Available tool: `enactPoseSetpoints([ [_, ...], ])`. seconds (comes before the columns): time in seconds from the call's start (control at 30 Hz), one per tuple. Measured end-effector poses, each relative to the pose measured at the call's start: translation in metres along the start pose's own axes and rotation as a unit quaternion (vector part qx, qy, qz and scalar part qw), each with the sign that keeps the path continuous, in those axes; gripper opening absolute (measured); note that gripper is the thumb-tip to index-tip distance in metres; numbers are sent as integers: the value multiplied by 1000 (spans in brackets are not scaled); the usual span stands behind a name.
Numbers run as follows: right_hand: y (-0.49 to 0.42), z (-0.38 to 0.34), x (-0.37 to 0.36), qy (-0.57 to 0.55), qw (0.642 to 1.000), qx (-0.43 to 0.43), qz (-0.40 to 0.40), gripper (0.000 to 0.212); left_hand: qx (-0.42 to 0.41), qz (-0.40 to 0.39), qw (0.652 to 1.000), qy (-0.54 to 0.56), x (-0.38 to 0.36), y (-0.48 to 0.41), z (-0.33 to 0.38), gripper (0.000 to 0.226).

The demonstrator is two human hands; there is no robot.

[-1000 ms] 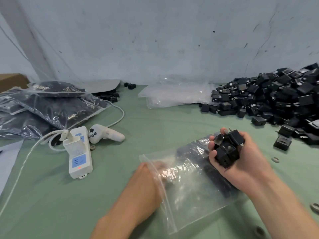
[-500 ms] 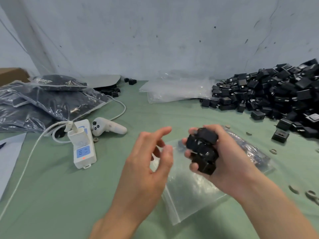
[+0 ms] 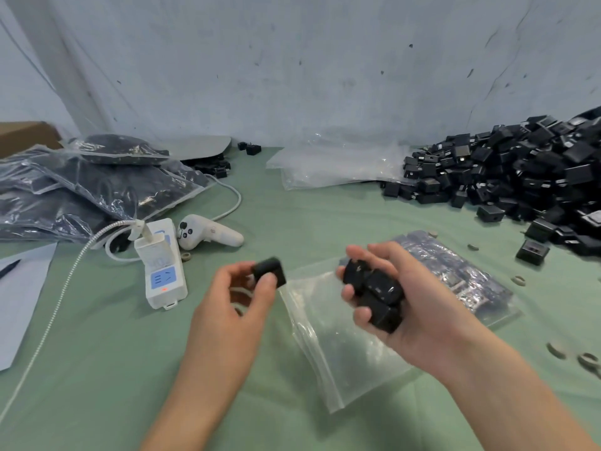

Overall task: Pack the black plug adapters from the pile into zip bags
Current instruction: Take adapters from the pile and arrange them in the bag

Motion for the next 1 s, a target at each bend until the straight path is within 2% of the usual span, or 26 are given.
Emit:
enactPoseSetpoints([
  [0.03,-3,-9,9,-12,999,24,21,19,41,-15,999,-28,0,-1,-16,20],
  [0.1,-9,-29,30,-21,993,89,70,20,58,-48,993,-90,-2,3,-35,10],
  [0.23,-10,-58,68,20,965,203,165,24,-12,-119,979,-167,-23,19,-30,13],
  [0.33,-11,-63,82,13,959,219,179,25,-95,-167,956,-222,-39,25,-20,29],
  [0.47,-14,-64,88,-9,959,219,178,25,-153,-286,918,-227,-53,39,-18,43],
  [0.57,-17,-65,91,-15,959,218,179,24,-192,-265,904,-274,-55,40,-15,58],
  [0.7,-20,-66,92,-22,958,217,187,23,-200,-222,910,-286,-67,37,-5,62],
  [0.73,-21,-66,93,-23,958,217,189,23,-194,-229,914,-272,-69,36,-6,59],
  [0.8,-22,-67,93,-24,957,217,190,24,-189,-236,925,-231,-63,32,-7,40],
  [0.87,-23,-69,95,-27,957,218,188,24,-225,-245,914,-232,-57,33,-4,27],
  [0.93,-23,-72,95,-26,956,222,188,24,-267,-266,892,-248,-58,39,-4,27],
  [1.0,-23,-75,95,-25,956,226,185,24,-280,-278,887,-240,-63,41,-2,30],
])
Point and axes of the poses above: each hand's wrist, its own y-axis away from the middle knuckle, its own x-axis out of the back of the hand, z = x × y, the point moved 9 cm from there along -y, towards the middle knuckle, and after that the axes turned 10 degrees about z, right-handed, at the moved point
